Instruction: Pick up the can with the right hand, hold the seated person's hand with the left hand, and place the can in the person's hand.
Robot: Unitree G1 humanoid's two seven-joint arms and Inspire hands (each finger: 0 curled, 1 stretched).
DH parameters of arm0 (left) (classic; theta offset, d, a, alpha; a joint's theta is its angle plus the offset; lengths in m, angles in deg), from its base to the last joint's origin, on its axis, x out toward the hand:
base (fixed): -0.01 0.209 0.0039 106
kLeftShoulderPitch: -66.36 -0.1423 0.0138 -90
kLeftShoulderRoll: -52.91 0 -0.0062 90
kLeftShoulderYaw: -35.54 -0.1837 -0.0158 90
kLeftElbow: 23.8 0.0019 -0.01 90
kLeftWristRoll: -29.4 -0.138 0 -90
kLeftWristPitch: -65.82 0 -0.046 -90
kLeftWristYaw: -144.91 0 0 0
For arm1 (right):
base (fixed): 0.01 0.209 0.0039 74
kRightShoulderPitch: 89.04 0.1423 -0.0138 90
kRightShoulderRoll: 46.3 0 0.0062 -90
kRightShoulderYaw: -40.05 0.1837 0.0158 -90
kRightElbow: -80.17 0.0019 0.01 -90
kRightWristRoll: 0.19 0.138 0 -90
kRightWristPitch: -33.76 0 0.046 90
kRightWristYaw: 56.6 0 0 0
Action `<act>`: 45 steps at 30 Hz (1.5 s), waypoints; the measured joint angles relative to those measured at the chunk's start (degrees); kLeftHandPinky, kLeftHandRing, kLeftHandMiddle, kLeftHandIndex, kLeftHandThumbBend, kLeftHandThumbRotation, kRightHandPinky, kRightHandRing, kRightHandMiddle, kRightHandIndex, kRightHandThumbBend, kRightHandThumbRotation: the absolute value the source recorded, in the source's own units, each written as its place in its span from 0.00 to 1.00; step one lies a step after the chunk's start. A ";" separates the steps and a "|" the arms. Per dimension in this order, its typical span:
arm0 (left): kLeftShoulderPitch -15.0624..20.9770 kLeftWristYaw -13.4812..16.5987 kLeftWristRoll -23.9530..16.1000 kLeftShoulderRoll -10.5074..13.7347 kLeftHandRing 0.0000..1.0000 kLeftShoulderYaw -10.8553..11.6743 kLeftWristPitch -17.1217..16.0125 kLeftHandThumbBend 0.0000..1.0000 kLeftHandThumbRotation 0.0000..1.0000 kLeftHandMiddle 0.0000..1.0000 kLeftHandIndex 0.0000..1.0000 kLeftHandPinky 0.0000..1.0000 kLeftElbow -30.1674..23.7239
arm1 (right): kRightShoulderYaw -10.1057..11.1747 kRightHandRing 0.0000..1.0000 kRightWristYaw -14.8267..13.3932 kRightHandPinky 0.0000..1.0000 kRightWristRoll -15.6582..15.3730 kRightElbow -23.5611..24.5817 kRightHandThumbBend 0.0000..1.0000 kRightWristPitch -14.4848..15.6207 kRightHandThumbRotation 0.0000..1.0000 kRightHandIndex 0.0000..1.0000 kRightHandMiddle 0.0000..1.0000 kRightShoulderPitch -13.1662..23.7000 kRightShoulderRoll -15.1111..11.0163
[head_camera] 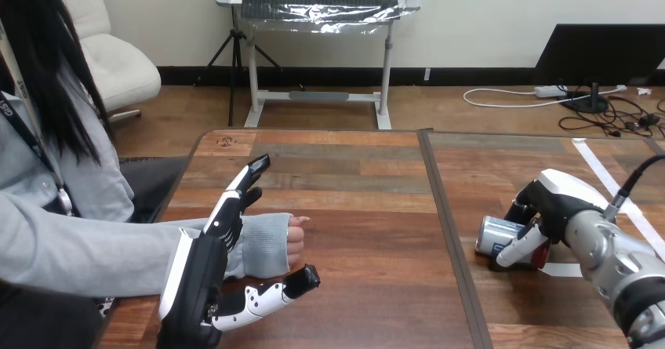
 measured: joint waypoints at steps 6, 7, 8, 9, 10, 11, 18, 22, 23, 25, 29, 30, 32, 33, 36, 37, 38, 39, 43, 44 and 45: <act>-0.01 0.00 0.01 -0.06 0.95 0.05 -0.13 1.00 0.45 0.93 0.90 0.90 0.00 | 0.56 0.65 -0.62 0.58 0.47 0.05 0.83 -1.99 0.00 0.50 0.62 -0.86 -0.57; -0.02 0.00 0.01 -0.06 0.95 0.05 -0.13 1.00 0.45 0.93 0.90 0.90 -0.01 | 0.68 0.65 -0.66 0.59 0.60 0.07 0.83 -2.28 0.00 0.50 0.62 -0.98 -0.64; -0.01 0.00 0.02 -0.06 0.95 0.05 -0.13 1.00 0.45 0.93 0.90 0.90 -0.01 | 0.78 0.64 -0.69 0.59 0.73 0.14 0.83 -2.49 0.00 0.50 0.61 -1.10 -0.71; -0.01 0.00 0.01 -0.07 0.95 0.05 -0.13 1.00 0.45 0.93 0.90 0.90 -0.01 | 0.86 0.64 -0.75 0.59 0.84 0.19 0.83 -2.67 0.00 0.50 0.61 -1.20 -0.79; -0.02 0.00 0.01 -0.08 0.95 0.06 -0.13 1.00 0.45 0.93 0.90 0.90 -0.02 | 0.93 0.64 -0.80 0.59 0.99 0.26 0.83 -2.88 0.00 0.50 0.61 -1.31 -0.88; -0.02 0.00 0.01 -0.09 0.95 0.07 -0.13 1.00 0.45 0.93 0.90 0.90 -0.02 | 0.98 0.63 -0.83 0.58 1.15 0.31 0.83 -3.12 0.00 0.50 0.60 -1.42 -0.96; -0.03 -0.03 0.02 -0.23 0.95 0.09 -0.13 1.00 0.46 0.93 0.89 0.90 -0.02 | 1.39 0.59 -1.06 0.55 1.53 1.32 0.83 -4.28 0.00 0.51 0.58 -2.41 -1.33; -0.03 -0.03 0.00 -0.34 0.95 0.10 -0.13 1.00 0.46 0.93 0.89 0.90 -0.02 | 1.87 0.59 -1.08 0.56 2.19 2.00 0.84 -5.19 0.00 0.51 0.57 -3.11 -1.40; -0.03 -0.03 0.00 -0.37 0.95 0.10 -0.13 1.00 0.46 0.93 0.89 0.90 -0.02 | 2.04 0.60 -1.08 0.58 2.46 2.14 0.84 -5.42 0.00 0.50 0.57 -3.26 -1.39; -0.03 -0.03 0.00 -0.41 0.95 0.10 -0.13 1.00 0.46 0.93 0.89 0.90 -0.02 | 2.36 0.61 -1.09 0.60 2.80 2.47 0.84 -6.04 0.00 0.50 0.57 -3.60 -1.38; -0.03 -0.10 0.02 -0.43 0.95 0.10 -0.13 1.00 0.45 0.93 0.90 0.91 -0.02 | 2.59 0.60 -1.10 0.59 3.37 3.70 0.84 -7.72 0.00 0.50 0.57 -4.73 -1.24; -0.03 -0.11 0.02 -0.42 0.95 0.10 -0.13 1.00 0.45 0.93 0.90 0.91 -0.02 | 2.60 0.60 -1.16 0.59 3.41 4.08 0.84 -8.01 0.00 0.50 0.57 -5.04 -1.22; -0.03 -0.11 -0.01 -0.42 0.95 0.11 -0.13 1.00 0.46 0.93 0.90 0.90 -0.02 | 2.60 0.58 -1.28 0.56 3.50 4.62 0.84 -8.59 0.00 0.50 0.57 -5.50 -1.17; -0.02 -0.09 -0.09 -0.42 0.95 0.15 -0.13 1.00 0.46 0.93 0.90 0.90 -0.03 | 2.60 0.58 -1.30 0.56 3.56 5.00 0.84 -8.77 0.00 0.50 0.57 -5.77 -1.17; -0.03 0.11 -0.54 -0.42 0.95 0.32 -0.13 1.00 0.46 0.93 0.90 0.90 -0.03 | 2.60 0.55 -1.30 0.52 3.66 6.16 0.83 -9.18 0.00 0.50 0.56 -6.45 -1.10; -0.03 0.22 -0.72 -0.42 0.95 0.39 -0.13 1.00 0.46 0.93 0.90 0.90 -0.03 | 2.61 0.55 -1.30 0.51 3.73 6.51 0.83 -9.42 0.00 0.50 0.56 -6.69 -1.06; -0.03 0.33 -0.90 -0.42 0.94 0.47 -0.13 1.00 0.46 0.93 0.90 0.90 -0.03 | 2.62 0.54 -1.30 0.50 3.81 6.79 0.83 -9.64 0.00 0.50 0.56 -6.90 -1.00; -0.03 0.42 -1.14 -0.42 0.94 0.61 -0.13 1.00 0.46 0.93 0.90 0.90 -0.03 | 2.62 0.54 -1.29 0.50 3.86 7.02 0.83 -9.81 0.00 0.50 0.56 -7.05 -0.91; -0.03 0.44 -1.43 -0.42 0.95 0.89 -0.13 1.00 0.46 0.93 0.90 0.90 -0.03 | 2.71 0.52 -1.30 0.49 4.18 8.40 0.84 -10.83 0.00 0.50 0.54 -7.98 -0.71; -0.03 0.43 -1.42 -0.42 0.95 0.92 -0.13 1.00 0.46 0.93 0.90 0.90 -0.03 | 2.71 0.52 -1.30 0.49 4.30 8.74 0.84 -11.20 0.00 0.50 0.54 -8.21 -0.69; -0.03 0.43 -1.39 -0.42 0.95 0.94 -0.13 1.00 0.46 0.93 0.90 0.90 -0.03 | 2.72 0.52 -1.30 0.50 4.48 8.99 0.84 -11.57 0.00 0.50 0.54 -8.40 -0.66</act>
